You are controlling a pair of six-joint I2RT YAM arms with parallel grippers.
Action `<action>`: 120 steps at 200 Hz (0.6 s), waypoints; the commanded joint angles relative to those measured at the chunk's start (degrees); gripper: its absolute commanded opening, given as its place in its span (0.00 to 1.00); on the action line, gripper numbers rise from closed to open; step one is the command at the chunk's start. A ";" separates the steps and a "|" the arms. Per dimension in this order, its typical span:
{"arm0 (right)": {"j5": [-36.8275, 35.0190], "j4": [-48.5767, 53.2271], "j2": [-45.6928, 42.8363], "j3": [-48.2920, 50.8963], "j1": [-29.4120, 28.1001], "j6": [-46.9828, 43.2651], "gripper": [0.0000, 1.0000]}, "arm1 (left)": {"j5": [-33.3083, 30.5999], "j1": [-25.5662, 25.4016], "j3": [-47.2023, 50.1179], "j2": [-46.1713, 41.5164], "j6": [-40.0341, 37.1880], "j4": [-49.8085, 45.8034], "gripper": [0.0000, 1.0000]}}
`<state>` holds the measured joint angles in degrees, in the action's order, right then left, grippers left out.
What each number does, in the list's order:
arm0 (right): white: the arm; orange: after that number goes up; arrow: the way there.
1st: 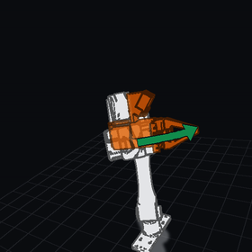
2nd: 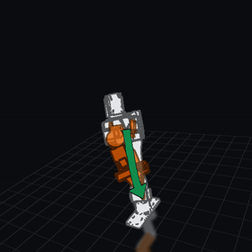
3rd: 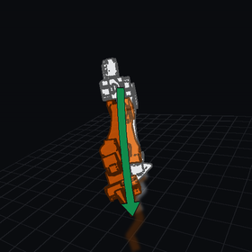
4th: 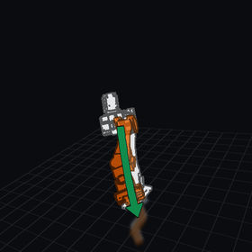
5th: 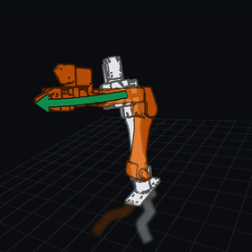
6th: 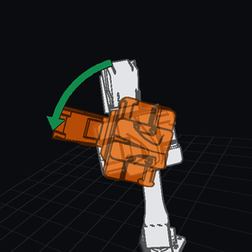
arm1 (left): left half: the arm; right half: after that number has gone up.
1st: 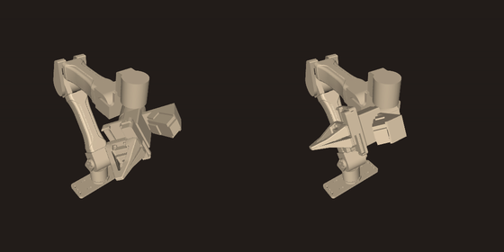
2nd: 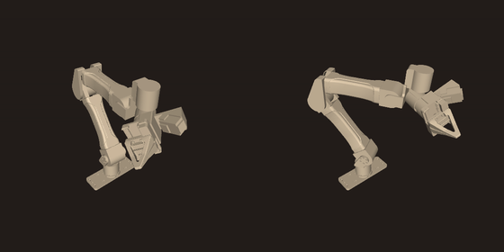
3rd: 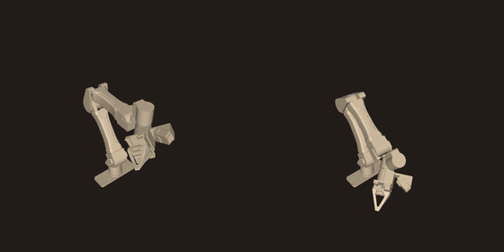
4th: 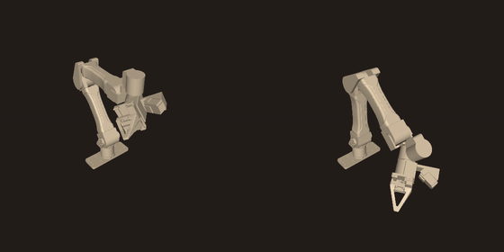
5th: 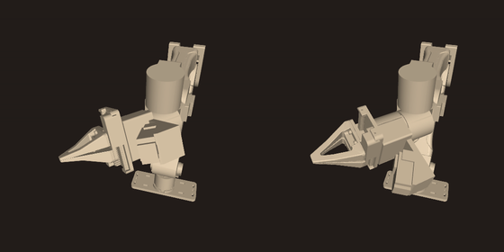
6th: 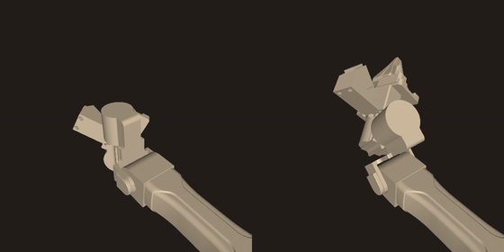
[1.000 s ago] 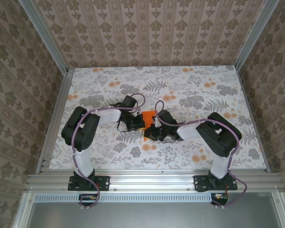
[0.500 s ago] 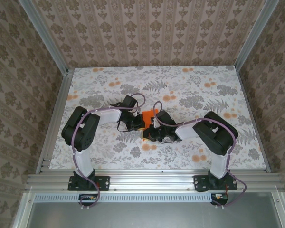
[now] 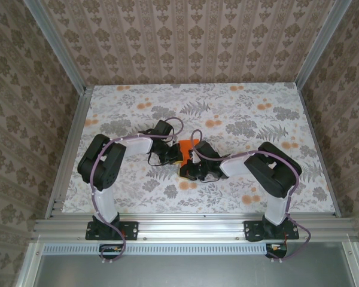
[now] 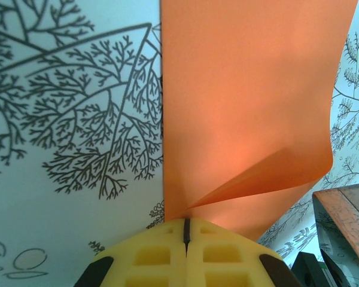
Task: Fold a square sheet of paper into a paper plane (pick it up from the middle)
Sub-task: Third fold the triangle at the center of the table.
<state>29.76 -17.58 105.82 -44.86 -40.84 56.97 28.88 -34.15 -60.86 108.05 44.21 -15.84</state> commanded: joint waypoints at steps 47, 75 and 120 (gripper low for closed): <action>-5.72 9.84 -7.73 -3.17 0.86 -4.17 0.11 | -6.92 -0.56 1.43 4.27 0.44 -4.71 0.00; -9.06 14.43 -11.50 -2.67 3.22 -7.38 0.12 | -6.74 -0.55 1.26 4.36 0.12 -4.73 0.00; -7.39 16.06 -6.82 -5.78 4.21 -8.82 0.11 | -6.55 -0.57 0.92 4.36 -0.05 -4.73 0.00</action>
<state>22.81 -5.39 95.79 -48.01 -36.56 50.43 28.42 -34.41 -61.17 108.07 44.21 -16.27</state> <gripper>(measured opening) 0.115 0.047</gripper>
